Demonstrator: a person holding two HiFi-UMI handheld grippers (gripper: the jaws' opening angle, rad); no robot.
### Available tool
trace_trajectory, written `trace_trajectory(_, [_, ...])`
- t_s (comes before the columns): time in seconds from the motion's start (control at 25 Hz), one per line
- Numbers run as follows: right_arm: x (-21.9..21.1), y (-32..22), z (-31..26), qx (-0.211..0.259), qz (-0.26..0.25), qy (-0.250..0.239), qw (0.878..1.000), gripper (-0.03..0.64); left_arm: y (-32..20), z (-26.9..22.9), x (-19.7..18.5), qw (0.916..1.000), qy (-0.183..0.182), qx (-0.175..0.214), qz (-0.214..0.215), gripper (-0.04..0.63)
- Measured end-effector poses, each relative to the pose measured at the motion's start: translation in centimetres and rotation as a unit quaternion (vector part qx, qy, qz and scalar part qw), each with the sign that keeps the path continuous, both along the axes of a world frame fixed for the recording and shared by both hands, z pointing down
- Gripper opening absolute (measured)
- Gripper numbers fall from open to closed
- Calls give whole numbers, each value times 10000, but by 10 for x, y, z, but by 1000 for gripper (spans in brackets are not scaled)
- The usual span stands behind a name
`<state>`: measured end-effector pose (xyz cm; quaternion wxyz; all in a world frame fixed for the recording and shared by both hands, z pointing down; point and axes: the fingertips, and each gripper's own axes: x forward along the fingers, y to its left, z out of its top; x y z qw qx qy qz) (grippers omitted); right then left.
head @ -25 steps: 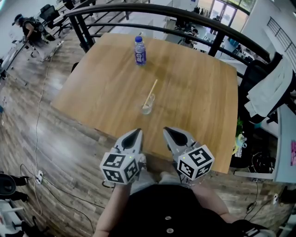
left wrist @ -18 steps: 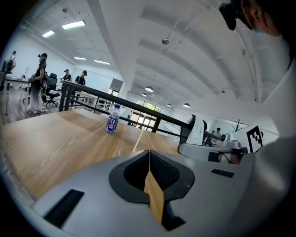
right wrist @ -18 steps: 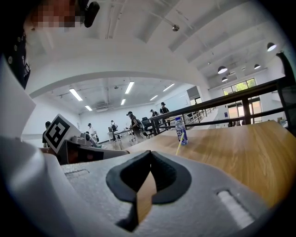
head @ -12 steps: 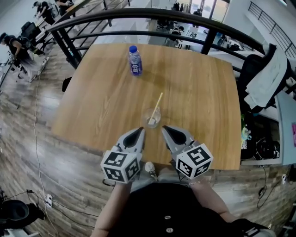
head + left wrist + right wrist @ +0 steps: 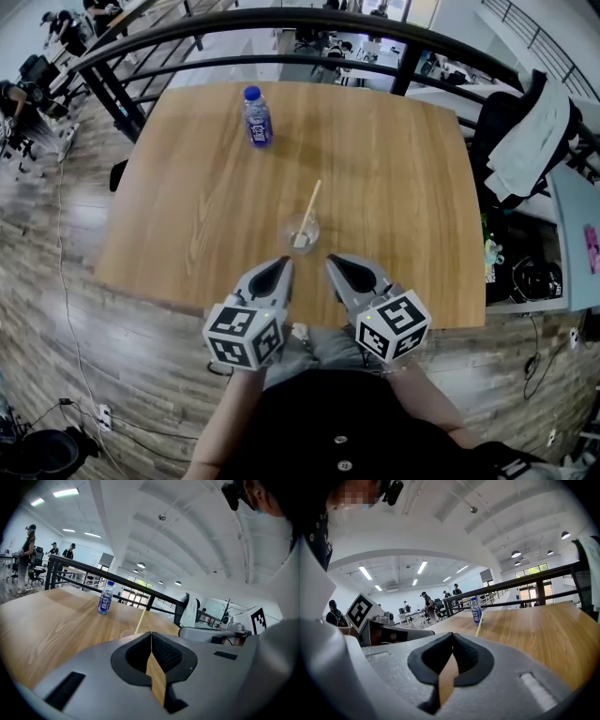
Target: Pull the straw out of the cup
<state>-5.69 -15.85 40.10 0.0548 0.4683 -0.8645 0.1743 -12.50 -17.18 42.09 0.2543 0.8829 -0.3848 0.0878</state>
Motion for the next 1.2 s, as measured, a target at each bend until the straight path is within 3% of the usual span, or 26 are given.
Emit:
trace_trajectory(0.56, [15, -29, -1, -82, -367, 0, 9993, -2, -31, -5, 18, 9995, -273, 45, -143, 18])
trace_trajectory(1.2, [36, -71, 19, -324, -343, -141, 9988, -2, -89, 5, 40, 9944, -1030, 204, 134, 20])
